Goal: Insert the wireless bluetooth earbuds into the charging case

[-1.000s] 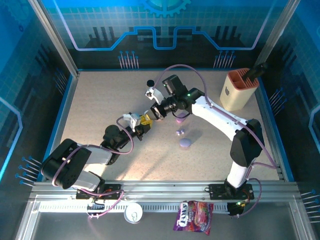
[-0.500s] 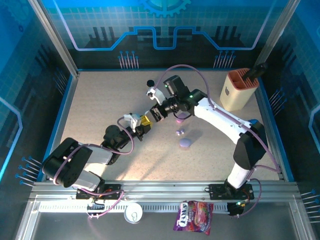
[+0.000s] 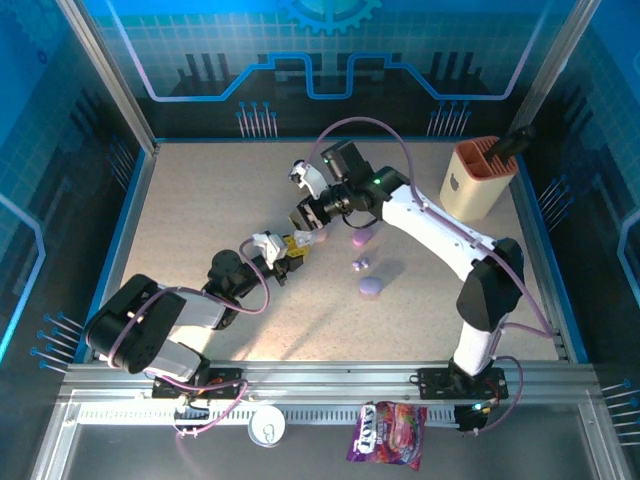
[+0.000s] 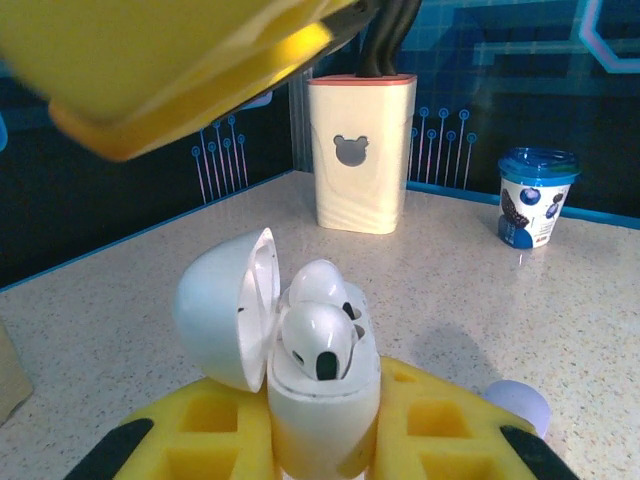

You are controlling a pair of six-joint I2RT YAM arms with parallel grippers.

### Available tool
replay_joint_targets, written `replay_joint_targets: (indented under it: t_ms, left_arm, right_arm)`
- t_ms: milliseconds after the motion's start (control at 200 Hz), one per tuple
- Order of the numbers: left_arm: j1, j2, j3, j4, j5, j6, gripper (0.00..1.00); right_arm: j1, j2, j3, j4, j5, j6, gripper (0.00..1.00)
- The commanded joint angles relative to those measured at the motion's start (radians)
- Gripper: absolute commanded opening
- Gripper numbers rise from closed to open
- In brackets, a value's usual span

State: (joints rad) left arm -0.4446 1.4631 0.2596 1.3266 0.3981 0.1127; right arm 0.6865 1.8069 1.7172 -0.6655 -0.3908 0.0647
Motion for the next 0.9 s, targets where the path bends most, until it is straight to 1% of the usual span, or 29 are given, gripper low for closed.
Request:
replay_joint_targets:
  t_ms: [0,110,200,330,400,495,575,645,685,720,760,830,860,895]
  left_arm:
    - [-0.005,-0.033,-0.009,0.009,0.029,0.017,0.10]
    - [-0.005,-0.052,0.002,-0.024,0.017,-0.005,0.11]
    - [-0.005,-0.066,0.002,-0.044,0.004,-0.010,0.11]
    - [-0.004,-0.089,0.000,-0.070,-0.024,-0.028,0.10]
    - [-0.005,-0.111,0.010,-0.116,-0.033,-0.042,0.08]
    - [-0.004,-0.150,0.023,-0.186,-0.036,-0.048,0.08]
    - [-0.004,-0.181,0.025,-0.229,-0.036,-0.045,0.08]
    - [-0.003,-0.205,0.028,-0.269,-0.027,-0.043,0.08]
    - [-0.003,-0.219,0.030,-0.296,0.002,-0.040,0.08]
    - [-0.002,-0.232,0.039,-0.332,0.049,-0.035,0.08]
    - [-0.002,-0.247,0.059,-0.395,0.123,-0.033,0.10]
    - [-0.003,-0.262,0.112,-0.534,0.271,-0.023,0.11]
    - [-0.006,-0.265,0.126,-0.569,0.302,-0.037,0.11]
    - [-0.006,-0.267,0.128,-0.570,0.321,-0.061,0.10]
  right_arm:
    - [0.012,0.052,0.061,-0.133,0.026,-0.033,0.34]
    - [0.022,0.092,0.109,-0.226,0.020,-0.068,0.32]
    - [0.025,0.089,0.108,-0.247,0.002,-0.088,0.30]
    - [0.025,0.050,0.064,-0.227,-0.027,-0.110,0.30]
    - [0.022,0.029,0.042,-0.225,-0.043,-0.119,0.30]
    - [0.019,-0.003,0.009,-0.211,-0.066,-0.136,0.30]
    - [0.015,-0.043,-0.037,-0.160,-0.062,-0.144,0.29]
    - [0.003,-0.082,-0.085,-0.107,-0.087,-0.148,0.29]
    - [-0.003,-0.104,-0.106,-0.083,-0.102,-0.153,0.31]
    - [-0.011,-0.127,-0.132,-0.060,-0.106,-0.161,0.36]
    - [-0.018,-0.152,-0.168,-0.018,-0.111,-0.172,0.43]
    - [-0.029,-0.208,-0.254,0.062,-0.139,-0.229,0.50]
    - [-0.031,-0.235,-0.290,0.093,-0.147,-0.255,0.52]
    - [-0.032,-0.263,-0.332,0.121,-0.159,-0.285,0.55]
